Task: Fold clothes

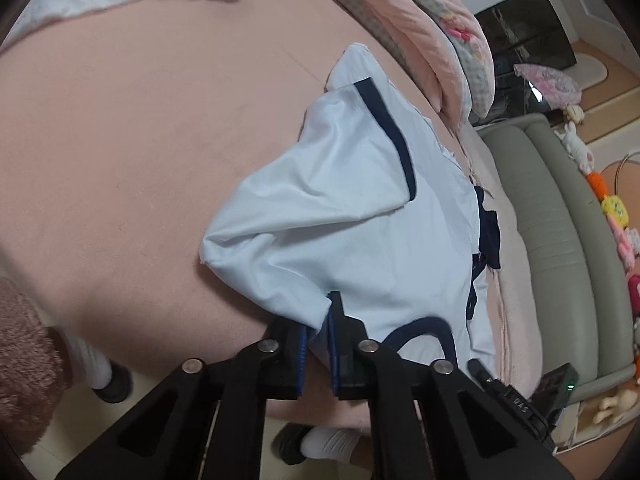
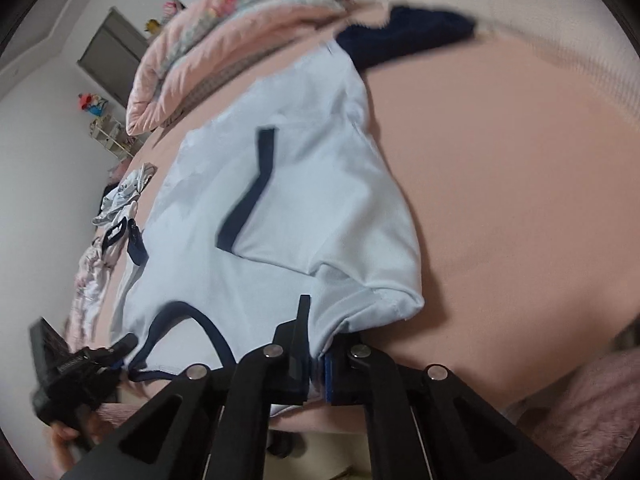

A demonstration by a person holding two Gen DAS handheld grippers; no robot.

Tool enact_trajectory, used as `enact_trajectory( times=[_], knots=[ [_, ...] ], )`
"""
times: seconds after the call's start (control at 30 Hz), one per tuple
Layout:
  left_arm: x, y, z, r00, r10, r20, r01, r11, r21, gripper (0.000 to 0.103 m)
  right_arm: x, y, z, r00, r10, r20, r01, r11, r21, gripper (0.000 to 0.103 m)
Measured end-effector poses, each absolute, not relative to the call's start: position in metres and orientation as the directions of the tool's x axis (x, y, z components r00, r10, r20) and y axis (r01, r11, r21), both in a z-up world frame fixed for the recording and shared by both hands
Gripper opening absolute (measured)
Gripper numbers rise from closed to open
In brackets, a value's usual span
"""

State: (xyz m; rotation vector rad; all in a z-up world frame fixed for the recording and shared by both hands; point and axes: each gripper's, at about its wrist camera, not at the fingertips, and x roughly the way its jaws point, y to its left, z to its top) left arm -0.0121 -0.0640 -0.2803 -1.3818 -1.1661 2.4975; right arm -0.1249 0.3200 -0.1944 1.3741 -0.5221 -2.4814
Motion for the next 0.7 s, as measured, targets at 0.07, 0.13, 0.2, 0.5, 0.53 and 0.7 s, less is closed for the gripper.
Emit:
enact_trajectory(
  times=[0.07, 0.13, 0.2, 0.5, 0.53, 0.7],
  knots=[
    [-0.008, -0.061, -0.269, -0.608, 0.365, -0.705, 0.271, -0.739, -0.617, 0.003, -0.121, 0.317, -0.181, -0.548, -0.390, -0.740, 0.071, -0.903, 0.423, 0.001],
    [-0.004, -0.058, -0.258, -0.617, 0.349, -0.705, 0.254, -0.760, -0.599, 0.003, -0.115, 0.315, -0.171, -0.565, -0.388, -0.728, 0.078, -0.904, 0.421, 0.001],
    [0.000, -0.057, -0.250, -0.623, 0.339, -0.705, 0.241, -0.774, -0.586, 0.003, -0.107, 0.318, -0.166, -0.568, -0.385, -0.727, 0.074, -0.904, 0.421, 0.001],
    [0.018, -0.059, -0.255, -0.610, 0.340, -0.716, 0.261, -0.767, -0.586, 0.003, -0.081, 0.341, -0.164, -0.559, -0.386, -0.734, 0.067, -0.903, 0.424, 0.001],
    [0.018, -0.059, -0.255, -0.609, 0.342, -0.716, 0.260, -0.767, -0.587, 0.003, -0.080, 0.342, -0.166, -0.555, -0.387, -0.737, 0.068, -0.904, 0.423, 0.001],
    [0.023, -0.064, -0.260, -0.603, 0.375, -0.705, 0.247, -0.752, -0.611, 0.003, -0.080, 0.350, -0.178, -0.505, -0.421, -0.754, 0.072, -0.891, 0.449, 0.001]
  ],
)
